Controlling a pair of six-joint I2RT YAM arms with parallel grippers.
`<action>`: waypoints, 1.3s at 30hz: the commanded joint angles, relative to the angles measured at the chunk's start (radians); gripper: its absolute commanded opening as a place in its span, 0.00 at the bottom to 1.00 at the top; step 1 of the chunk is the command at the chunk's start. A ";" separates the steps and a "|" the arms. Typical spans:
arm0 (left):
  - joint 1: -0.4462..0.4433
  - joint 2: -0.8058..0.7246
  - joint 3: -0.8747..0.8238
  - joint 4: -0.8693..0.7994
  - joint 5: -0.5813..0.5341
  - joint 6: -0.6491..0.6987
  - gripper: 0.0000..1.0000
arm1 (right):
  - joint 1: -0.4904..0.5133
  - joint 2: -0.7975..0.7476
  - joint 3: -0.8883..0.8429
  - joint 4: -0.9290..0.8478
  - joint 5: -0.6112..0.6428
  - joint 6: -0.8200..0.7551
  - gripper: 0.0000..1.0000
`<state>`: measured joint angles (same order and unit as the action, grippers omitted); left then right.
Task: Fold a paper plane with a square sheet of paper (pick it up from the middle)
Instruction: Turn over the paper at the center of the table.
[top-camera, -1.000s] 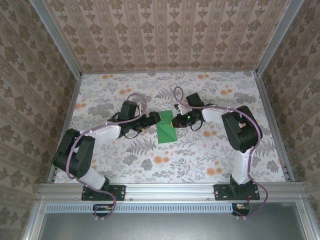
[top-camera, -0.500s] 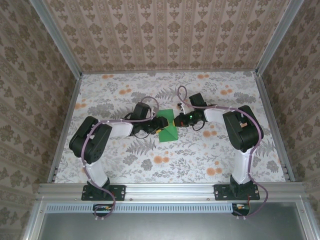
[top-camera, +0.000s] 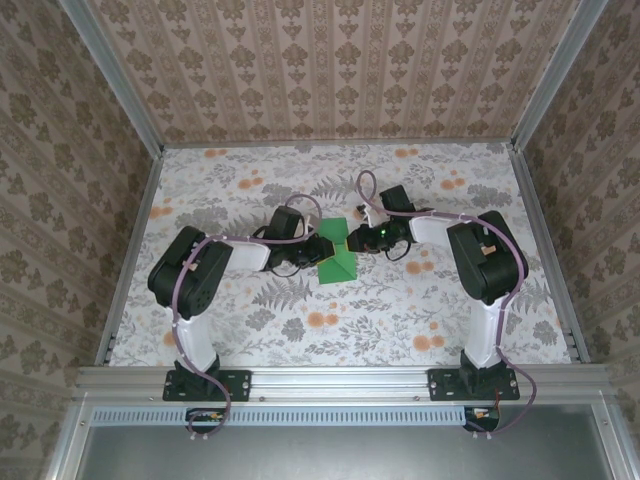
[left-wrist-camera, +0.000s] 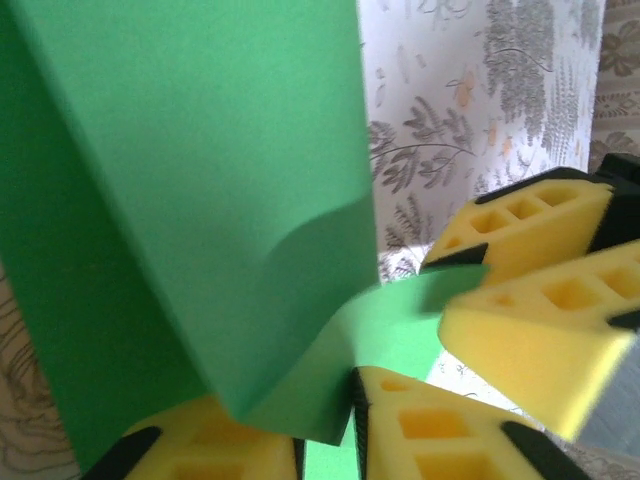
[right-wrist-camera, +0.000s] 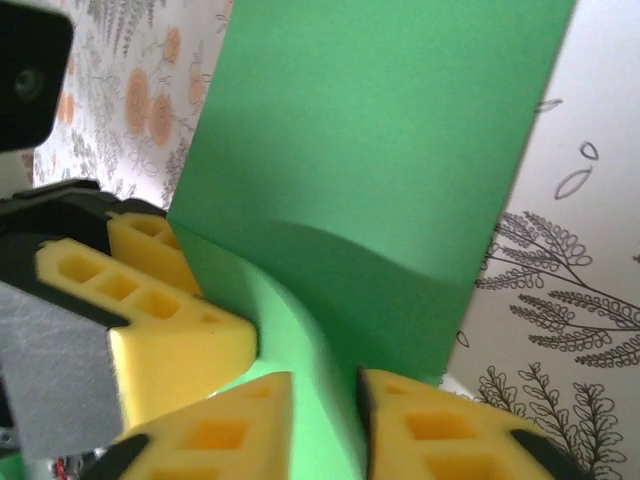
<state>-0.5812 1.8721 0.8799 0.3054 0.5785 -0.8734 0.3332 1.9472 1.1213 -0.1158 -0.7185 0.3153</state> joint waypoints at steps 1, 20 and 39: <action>0.009 0.018 0.026 0.067 0.022 0.034 0.17 | -0.011 -0.107 -0.015 -0.005 0.005 0.029 0.39; 0.023 -0.231 0.286 -0.819 -0.337 0.404 0.02 | -0.071 -0.550 -0.143 -0.099 0.511 0.083 0.96; -0.114 0.041 0.893 -1.723 -1.281 0.397 0.03 | -0.122 -0.591 -0.169 -0.127 0.642 0.107 0.97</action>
<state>-0.6739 1.8381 1.7260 -1.2427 -0.5026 -0.4309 0.2241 1.3602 0.9653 -0.2138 -0.1253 0.4015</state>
